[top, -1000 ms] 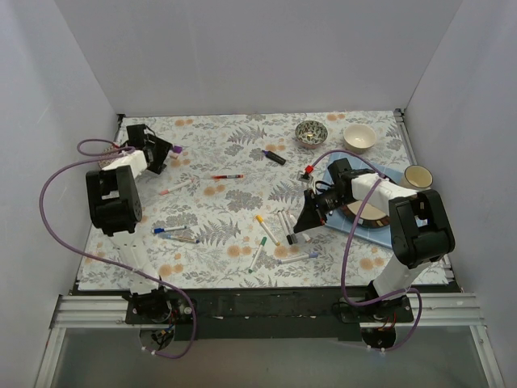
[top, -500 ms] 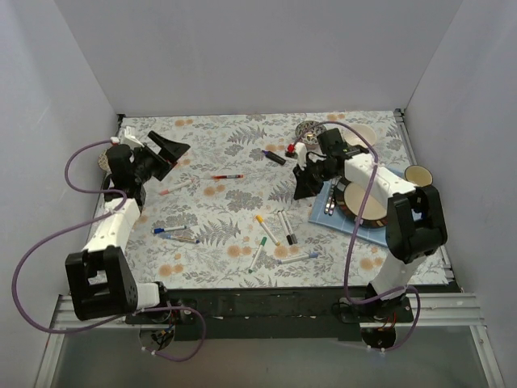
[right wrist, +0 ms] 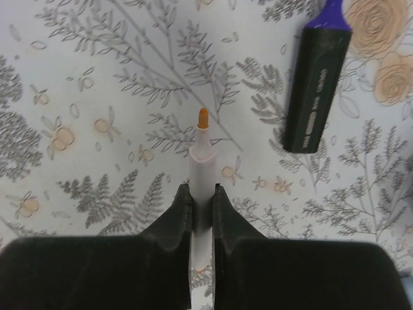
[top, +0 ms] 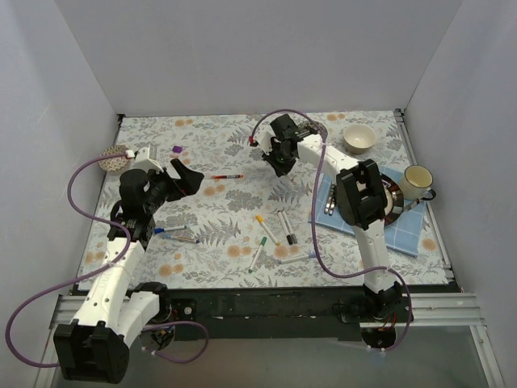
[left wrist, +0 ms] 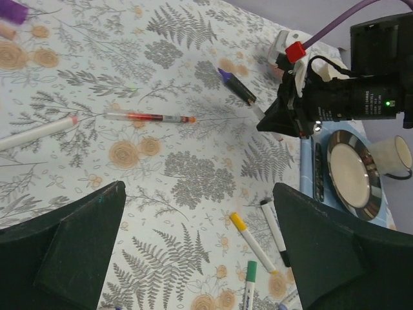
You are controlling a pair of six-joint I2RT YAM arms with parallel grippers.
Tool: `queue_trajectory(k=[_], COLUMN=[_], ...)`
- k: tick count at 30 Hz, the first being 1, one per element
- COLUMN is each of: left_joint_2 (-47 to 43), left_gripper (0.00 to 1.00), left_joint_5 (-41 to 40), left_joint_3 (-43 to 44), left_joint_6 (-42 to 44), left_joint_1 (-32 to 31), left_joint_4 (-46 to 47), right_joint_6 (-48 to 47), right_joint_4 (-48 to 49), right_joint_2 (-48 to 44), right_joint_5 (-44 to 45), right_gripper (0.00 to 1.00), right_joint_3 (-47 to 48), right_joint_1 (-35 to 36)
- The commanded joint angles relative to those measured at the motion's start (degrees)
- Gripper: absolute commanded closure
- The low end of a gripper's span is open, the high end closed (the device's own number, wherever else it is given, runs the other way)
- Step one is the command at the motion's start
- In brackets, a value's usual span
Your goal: Open the pen caps
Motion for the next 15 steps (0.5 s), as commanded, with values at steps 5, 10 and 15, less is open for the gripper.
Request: queue_trajectory(k=[5, 10, 15], left_joint_2=[-1.02, -1.9, -2.51], left_gripper=[0.02, 0.02, 0.02], left_joint_5=[-5.88, -5.52, -5.53], left_joint_3=[-0.02, -0.2, -0.29], left_joint_6=[2.65, 2.65, 2.65], left_joint_1=[-0.01, -0.45, -0.63], left_joint_4=[-2.86, -2.69, -2.68], right_joint_6=[0.01, -0.25, -0.34], right_joint_4=[-1.17, -0.46, -0.02], right_joint_2=[7.23, 9.25, 8.65], right_joint_5=[9.27, 11.64, 12.61], right_gripper=[0.88, 0.78, 0.68], right_joint_3=[13.32, 14.29, 13.59], right_joint_1=[1.27, 1.8, 2.15])
